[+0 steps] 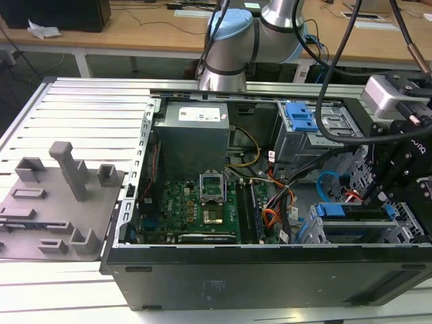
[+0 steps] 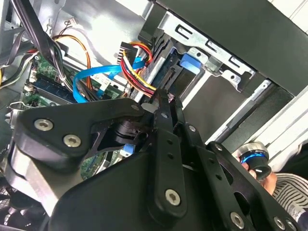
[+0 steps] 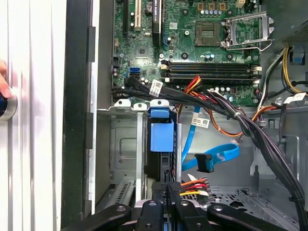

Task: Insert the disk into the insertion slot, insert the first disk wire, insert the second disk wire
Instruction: 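Insert the first disk wire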

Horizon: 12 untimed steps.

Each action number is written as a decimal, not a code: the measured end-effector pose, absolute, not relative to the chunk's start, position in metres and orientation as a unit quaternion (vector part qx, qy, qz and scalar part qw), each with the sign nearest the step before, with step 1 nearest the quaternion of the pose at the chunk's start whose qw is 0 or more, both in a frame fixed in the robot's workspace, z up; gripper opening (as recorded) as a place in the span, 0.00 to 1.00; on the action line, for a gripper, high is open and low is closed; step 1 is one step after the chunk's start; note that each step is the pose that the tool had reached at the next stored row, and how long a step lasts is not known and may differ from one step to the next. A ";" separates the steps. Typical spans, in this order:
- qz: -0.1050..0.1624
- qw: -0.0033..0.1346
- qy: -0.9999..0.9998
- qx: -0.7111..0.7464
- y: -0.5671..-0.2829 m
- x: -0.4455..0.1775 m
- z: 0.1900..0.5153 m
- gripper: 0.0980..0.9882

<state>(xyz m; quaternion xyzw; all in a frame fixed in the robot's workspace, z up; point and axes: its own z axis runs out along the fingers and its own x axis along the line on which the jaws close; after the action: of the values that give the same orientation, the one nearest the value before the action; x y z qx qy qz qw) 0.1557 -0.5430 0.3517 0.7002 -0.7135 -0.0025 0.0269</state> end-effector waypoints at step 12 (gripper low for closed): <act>-0.003 0.027 -0.713 0.700 -0.539 0.160 0.347 0.07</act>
<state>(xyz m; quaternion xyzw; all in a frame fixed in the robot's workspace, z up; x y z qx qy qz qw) 0.1604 -0.5391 0.3474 0.7002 -0.7135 -0.0027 0.0268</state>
